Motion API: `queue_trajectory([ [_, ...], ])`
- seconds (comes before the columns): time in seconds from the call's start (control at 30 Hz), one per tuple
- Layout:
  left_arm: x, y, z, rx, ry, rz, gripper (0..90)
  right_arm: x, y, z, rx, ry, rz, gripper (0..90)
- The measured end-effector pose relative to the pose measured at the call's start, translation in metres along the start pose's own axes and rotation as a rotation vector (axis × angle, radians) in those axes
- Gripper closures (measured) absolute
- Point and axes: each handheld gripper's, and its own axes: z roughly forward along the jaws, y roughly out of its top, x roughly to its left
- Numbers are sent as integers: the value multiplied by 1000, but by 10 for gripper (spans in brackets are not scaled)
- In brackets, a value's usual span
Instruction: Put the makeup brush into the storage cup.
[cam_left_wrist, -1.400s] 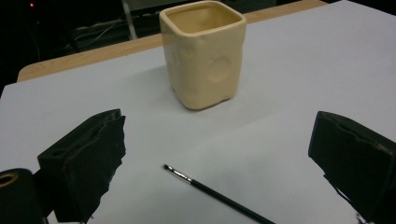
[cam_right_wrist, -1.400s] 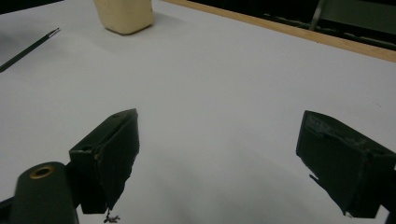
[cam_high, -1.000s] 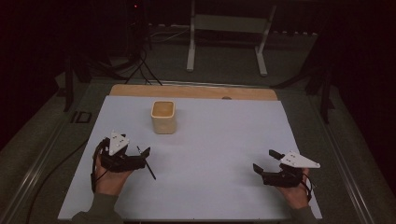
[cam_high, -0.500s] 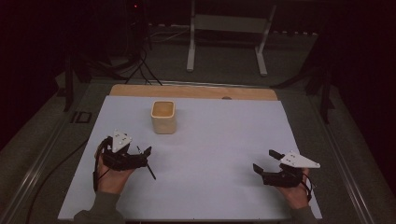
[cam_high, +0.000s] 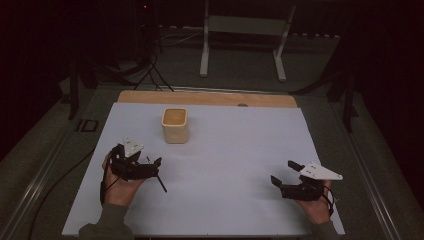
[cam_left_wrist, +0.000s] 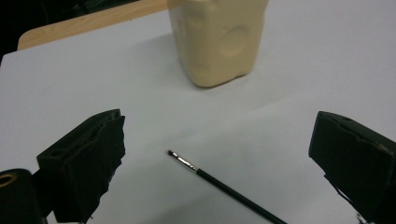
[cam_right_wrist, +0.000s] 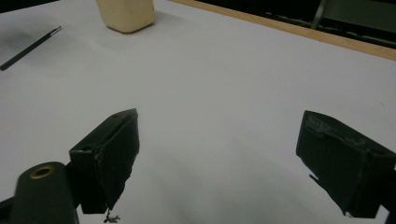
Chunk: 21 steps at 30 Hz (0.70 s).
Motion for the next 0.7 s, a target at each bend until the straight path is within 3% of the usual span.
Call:
queue_trajectory([
  [0.7, 1, 8, 14, 176, 25, -21, 45, 0, 0, 0, 3, 2, 2, 132],
])
